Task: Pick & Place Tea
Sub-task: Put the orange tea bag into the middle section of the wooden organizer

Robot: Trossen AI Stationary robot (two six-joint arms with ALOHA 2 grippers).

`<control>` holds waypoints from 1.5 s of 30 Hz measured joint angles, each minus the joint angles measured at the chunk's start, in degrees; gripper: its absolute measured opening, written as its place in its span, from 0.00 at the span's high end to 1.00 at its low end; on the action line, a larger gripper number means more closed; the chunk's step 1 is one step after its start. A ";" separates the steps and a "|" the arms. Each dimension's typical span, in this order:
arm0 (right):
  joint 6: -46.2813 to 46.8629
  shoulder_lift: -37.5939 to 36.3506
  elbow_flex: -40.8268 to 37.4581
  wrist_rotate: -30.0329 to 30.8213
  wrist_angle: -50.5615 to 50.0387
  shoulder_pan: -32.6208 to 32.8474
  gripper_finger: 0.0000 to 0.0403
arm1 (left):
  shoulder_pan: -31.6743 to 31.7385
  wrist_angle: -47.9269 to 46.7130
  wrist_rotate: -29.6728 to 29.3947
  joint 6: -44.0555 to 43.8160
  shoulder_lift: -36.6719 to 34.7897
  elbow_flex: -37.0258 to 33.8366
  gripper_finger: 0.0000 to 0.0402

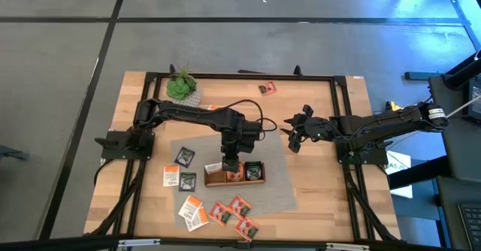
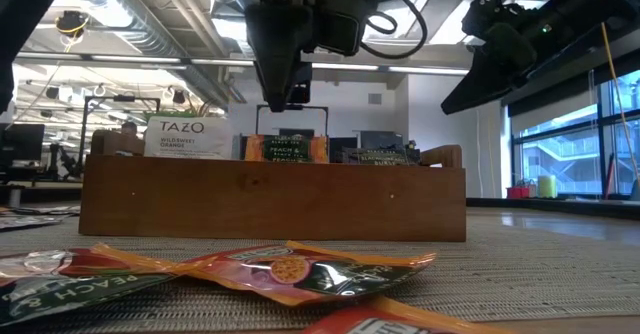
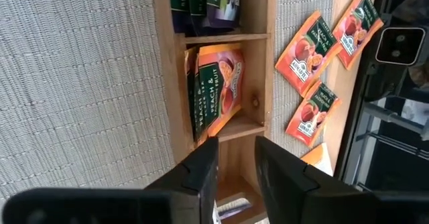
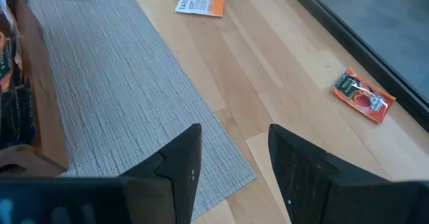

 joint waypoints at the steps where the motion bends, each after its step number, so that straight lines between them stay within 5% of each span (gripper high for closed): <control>1: 0.00 0.00 0.00 0.00 0.00 0.00 0.57 | -0.22 -0.04 0.00 0.55 -0.14 0.00 0.76; 7: -0.09 -0.02 0.02 0.00 -0.07 0.00 0.57 | -1.12 1.13 0.17 4.36 -4.53 -0.04 0.77; 12: -0.05 -0.04 0.04 -0.03 -0.79 0.01 0.57 | -1.04 11.52 -0.21 7.57 -11.85 -2.34 0.76; 19: -0.35 -0.04 0.07 -0.02 -0.86 0.00 0.57 | -0.88 34.93 -1.34 8.29 -25.95 -20.51 0.77; 24: -2.90 -0.04 0.07 -0.04 0.91 0.02 0.57 | 0.95 48.95 -9.08 8.00 -34.98 -35.19 0.77; 30: -9.01 -0.02 0.07 0.02 10.21 -0.29 0.57 | 3.96 52.88 -21.74 -1.65 -41.45 -43.81 0.76; 36: -11.77 -0.02 0.07 0.00 16.22 -0.31 0.57 | 5.29 52.33 -35.64 -12.08 -42.32 -44.81 0.77; 41: -11.69 0.00 0.07 -0.84 16.57 -0.31 0.57 | 4.98 51.49 -37.95 -10.93 -41.72 -44.84 0.77; 45: -11.38 0.00 0.07 -7.56 16.45 -0.33 0.57 | 3.95 50.38 -36.37 -13.36 -41.83 -44.83 0.76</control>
